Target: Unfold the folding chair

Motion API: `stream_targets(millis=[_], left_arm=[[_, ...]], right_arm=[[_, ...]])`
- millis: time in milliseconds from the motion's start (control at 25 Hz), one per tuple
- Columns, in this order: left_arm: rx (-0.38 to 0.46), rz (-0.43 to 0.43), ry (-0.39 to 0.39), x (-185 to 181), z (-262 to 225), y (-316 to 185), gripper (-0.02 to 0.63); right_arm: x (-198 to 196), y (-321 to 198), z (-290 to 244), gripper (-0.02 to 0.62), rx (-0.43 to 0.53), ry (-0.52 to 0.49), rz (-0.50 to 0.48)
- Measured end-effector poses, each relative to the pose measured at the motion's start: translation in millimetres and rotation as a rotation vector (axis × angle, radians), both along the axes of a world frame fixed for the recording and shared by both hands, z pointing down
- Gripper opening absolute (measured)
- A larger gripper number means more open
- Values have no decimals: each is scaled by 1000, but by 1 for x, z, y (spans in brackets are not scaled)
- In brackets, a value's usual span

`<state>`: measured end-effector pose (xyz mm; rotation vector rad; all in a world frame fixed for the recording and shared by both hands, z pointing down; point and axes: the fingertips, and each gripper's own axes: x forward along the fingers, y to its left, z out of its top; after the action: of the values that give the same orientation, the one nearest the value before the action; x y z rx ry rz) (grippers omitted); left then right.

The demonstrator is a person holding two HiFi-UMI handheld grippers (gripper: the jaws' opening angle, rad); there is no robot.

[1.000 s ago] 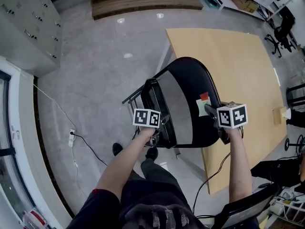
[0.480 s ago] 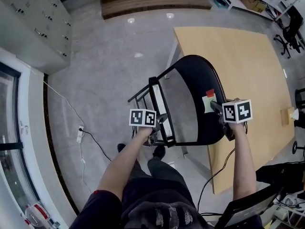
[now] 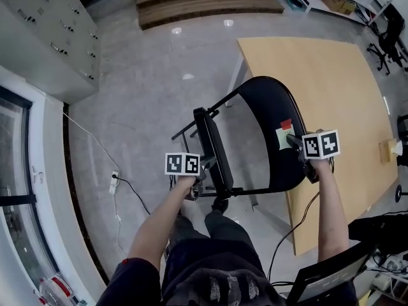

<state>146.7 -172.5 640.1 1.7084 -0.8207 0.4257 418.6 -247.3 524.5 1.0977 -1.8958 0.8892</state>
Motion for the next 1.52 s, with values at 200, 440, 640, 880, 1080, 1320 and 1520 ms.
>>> stream_targets(millis=[200, 440, 640, 880, 1080, 1320, 1520], left_arm=[[15, -12, 7, -22, 3, 4, 130], [-8, -64, 32, -62, 14, 20, 130], [-23, -90, 49, -113, 28, 33, 132], [-48, -151, 64, -134, 30, 41, 133], [-53, -205, 60, -153, 31, 45, 144], [-36, -328, -15, -180, 37, 49, 147], [-21, -377, -34, -205, 44, 52, 146]], right_arm=[[-11, 2, 2, 141, 2, -3, 5], [-25, 8, 11, 142, -13, -7, 8], [-60, 16, 22, 140, -37, -9, 25], [-60, 18, 18, 141, -58, -6, 39], [-64, 19, 13, 141, -66, -8, 54], [-63, 24, 21, 143, -119, -30, 106], [-68, 37, 28, 143, -137, -49, 144]])
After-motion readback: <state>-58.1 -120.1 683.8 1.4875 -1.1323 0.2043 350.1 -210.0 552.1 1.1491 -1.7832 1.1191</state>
